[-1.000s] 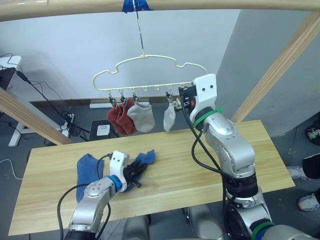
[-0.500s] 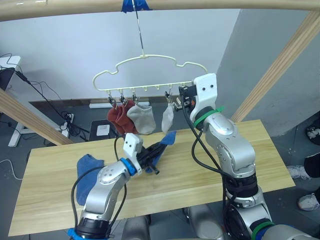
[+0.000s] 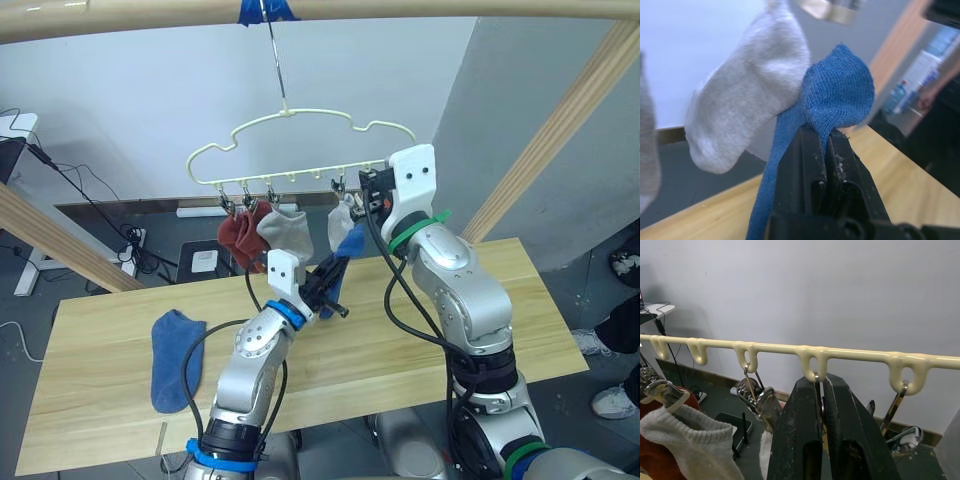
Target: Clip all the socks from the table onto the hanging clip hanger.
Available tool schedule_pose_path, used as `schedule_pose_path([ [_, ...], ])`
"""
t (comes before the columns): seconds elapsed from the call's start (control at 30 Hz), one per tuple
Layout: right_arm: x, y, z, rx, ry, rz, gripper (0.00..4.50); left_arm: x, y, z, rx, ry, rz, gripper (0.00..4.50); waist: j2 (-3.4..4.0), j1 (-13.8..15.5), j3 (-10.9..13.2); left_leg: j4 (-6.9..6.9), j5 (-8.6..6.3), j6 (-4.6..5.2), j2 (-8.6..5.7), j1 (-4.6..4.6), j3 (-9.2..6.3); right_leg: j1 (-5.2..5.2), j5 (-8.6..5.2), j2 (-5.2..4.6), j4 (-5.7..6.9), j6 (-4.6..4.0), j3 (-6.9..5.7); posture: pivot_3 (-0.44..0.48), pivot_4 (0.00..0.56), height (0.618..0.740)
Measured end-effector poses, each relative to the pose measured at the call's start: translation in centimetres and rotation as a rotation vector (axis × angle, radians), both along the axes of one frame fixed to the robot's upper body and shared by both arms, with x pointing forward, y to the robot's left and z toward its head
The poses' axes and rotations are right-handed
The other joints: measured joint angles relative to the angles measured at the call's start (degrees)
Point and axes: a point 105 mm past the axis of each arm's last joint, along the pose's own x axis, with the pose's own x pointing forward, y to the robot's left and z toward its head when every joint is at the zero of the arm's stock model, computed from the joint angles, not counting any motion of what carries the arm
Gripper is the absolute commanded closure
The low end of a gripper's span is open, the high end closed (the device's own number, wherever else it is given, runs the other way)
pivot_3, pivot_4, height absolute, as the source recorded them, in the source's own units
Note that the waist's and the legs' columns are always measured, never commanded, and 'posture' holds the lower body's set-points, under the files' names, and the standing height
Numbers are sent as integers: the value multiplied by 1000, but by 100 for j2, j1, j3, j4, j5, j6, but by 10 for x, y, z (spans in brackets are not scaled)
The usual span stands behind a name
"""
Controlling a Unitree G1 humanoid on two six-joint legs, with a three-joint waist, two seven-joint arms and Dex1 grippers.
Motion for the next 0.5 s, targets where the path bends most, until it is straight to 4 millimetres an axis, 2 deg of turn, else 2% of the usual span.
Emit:
schedule_pose_path([
  [0.13, -1, 1, 0, 2, 8, 2, 4500, 7, 0, 6, -14, -30, 30, 4480, 0, -2, 0, -1, 0, 0, 0, -1, 0, 0, 0, 0, -1, 0, 0, -274, 242, 740],
  [0.5, -4, 5, -1, 44, 50, 14, 4500, 7, -3, 8, -7, -40, 18, 4480, 0, -72, 0, -2, 0, 0, 0, -2, -1, 0, -1, 0, -1, 1, -1, -274, 241, 740],
])
